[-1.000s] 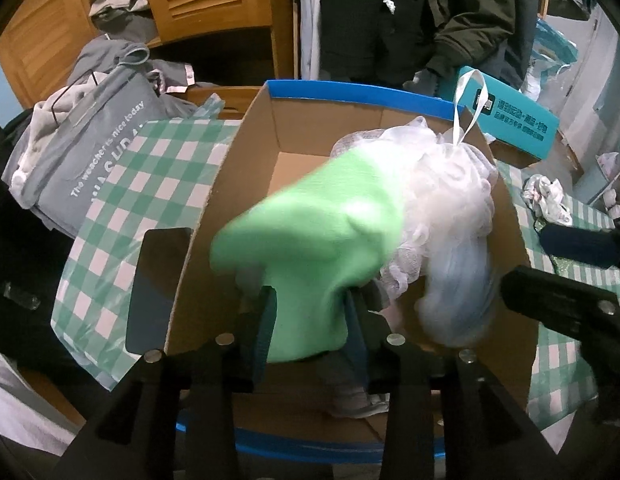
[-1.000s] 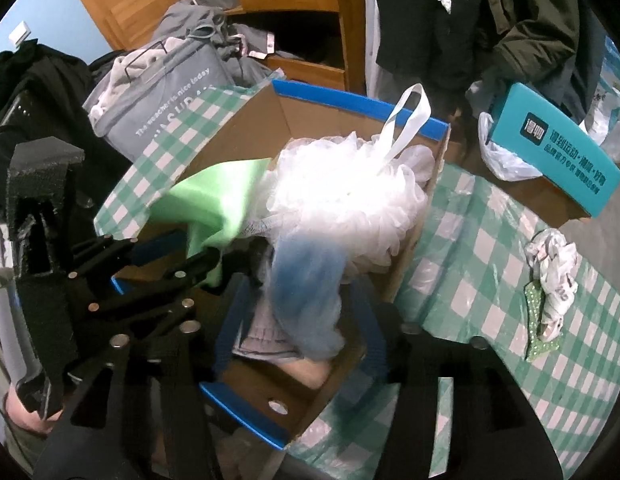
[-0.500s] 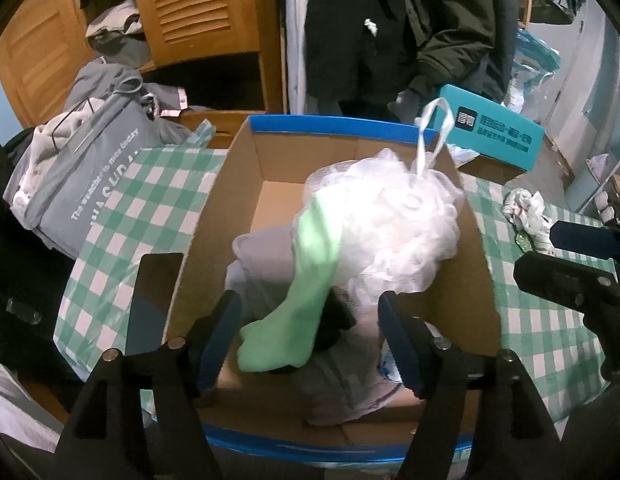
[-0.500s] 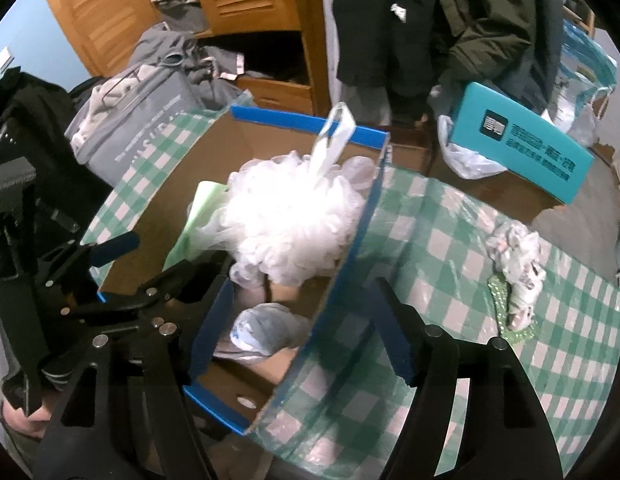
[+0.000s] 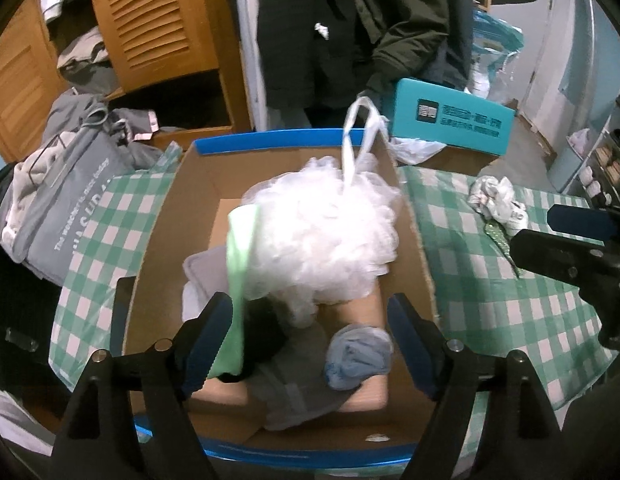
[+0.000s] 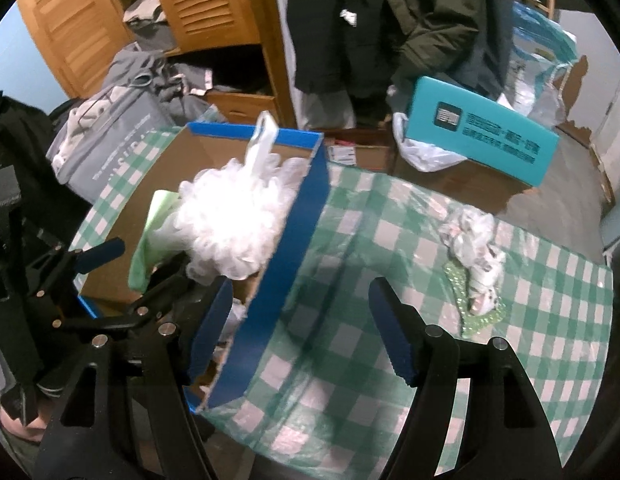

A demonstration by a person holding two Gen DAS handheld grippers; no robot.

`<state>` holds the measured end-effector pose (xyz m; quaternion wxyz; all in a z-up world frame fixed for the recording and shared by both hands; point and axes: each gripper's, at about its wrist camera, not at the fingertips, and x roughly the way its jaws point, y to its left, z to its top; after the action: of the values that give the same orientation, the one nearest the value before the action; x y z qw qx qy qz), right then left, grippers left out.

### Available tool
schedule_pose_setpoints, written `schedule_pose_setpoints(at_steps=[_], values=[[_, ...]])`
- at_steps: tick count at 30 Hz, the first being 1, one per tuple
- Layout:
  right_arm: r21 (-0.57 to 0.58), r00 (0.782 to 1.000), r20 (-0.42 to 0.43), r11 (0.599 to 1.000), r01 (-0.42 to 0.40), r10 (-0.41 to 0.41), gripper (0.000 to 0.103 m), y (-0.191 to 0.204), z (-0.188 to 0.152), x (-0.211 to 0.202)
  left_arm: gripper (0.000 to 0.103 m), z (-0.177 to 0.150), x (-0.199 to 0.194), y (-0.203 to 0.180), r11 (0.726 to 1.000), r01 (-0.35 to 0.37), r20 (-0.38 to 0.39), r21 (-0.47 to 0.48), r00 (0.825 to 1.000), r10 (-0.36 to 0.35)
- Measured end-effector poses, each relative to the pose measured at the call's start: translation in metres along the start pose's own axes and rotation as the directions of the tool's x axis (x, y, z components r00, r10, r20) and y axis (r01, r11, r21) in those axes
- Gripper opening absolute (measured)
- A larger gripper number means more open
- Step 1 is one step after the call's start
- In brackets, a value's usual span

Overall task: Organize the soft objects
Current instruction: 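Withdraw both open grippers from the box back over the checkered cloth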

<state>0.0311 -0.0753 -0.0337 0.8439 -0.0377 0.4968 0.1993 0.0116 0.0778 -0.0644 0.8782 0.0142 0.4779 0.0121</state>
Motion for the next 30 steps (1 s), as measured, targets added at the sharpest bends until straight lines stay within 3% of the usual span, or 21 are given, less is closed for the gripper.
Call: schedule_pose_setpoints(at_steps=[12, 16, 30], values=[[0.067, 0.999, 0.015, 0.997, 0.032, -0.033, 0.072, -0.039, -0.015, -0.015, 0.081, 0.007, -0.005, -0.039, 0.998, 0.017, 0.010, 0.064, 1.000, -0.017], [0.095, 0.998, 0.022, 0.994, 0.049, -0.051, 0.079, -0.052, -0.021, -0.020, 0.081, 0.007, -0.005, -0.052, 0.996, 0.021, 0.008, 0.090, 1.000, -0.022], [0.195, 0.993, 0.008, 0.974, 0.116, -0.119, 0.079, -0.115, -0.052, -0.033, 0.087, 0.015, -0.006, -0.114, 0.980, 0.051, 0.010, 0.194, 0.999, -0.054]])
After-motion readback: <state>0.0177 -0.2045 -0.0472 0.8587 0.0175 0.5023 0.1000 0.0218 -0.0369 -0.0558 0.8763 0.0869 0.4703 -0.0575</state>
